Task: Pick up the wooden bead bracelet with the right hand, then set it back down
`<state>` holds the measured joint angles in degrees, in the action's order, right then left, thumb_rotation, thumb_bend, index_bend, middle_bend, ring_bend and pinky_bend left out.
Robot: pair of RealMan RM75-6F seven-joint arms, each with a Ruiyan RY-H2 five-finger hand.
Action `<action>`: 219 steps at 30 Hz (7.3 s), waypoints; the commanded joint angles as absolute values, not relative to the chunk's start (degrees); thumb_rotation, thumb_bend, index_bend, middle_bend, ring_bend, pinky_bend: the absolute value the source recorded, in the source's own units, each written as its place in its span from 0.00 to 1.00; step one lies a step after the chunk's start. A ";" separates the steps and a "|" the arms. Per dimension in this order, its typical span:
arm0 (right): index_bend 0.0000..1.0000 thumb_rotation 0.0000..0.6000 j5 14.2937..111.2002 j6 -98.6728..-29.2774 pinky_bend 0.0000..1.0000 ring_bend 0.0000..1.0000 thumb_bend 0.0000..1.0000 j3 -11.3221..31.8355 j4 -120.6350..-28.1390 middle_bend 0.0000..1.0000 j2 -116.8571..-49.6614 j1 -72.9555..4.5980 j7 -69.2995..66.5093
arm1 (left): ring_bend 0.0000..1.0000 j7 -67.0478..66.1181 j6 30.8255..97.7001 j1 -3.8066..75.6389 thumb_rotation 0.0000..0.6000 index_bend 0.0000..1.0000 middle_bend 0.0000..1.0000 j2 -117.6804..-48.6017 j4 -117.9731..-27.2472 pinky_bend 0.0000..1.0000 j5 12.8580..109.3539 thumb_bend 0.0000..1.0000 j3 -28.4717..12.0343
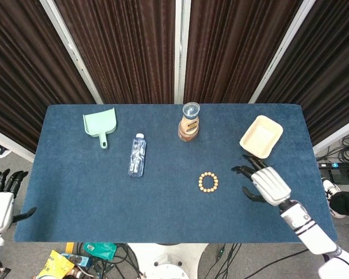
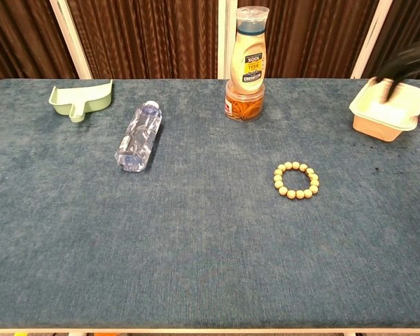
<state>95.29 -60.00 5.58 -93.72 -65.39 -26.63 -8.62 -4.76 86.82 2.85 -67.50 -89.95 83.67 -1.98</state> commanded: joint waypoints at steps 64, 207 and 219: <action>0.69 1.00 95.44 -65.72 0.13 0.12 0.41 -0.02 -39.51 0.39 -107.27 -41.04 -3.44 | 0.00 3.68 83.63 2.11 1.00 0.15 0.13 -69.71 -83.98 0.00 82.28 0.00 -1.58; 0.71 0.56 90.21 -61.31 0.04 0.46 0.67 0.32 -75.98 0.76 -85.75 -39.15 -97.18 | 0.00 4.80 78.11 7.46 1.00 0.15 0.13 -68.89 -86.38 0.00 84.89 0.00 -0.05; 0.56 0.52 90.81 -60.95 0.04 0.38 1.00 1.24 -75.17 0.68 -85.64 -40.03 -99.04 | 0.00 4.78 78.00 7.36 1.00 0.15 0.13 -68.94 -86.39 0.00 84.54 0.00 0.01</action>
<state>90.82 -60.96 1.18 -75.19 -85.70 -40.00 -98.93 4.78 78.01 7.36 -68.93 -86.39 84.55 0.01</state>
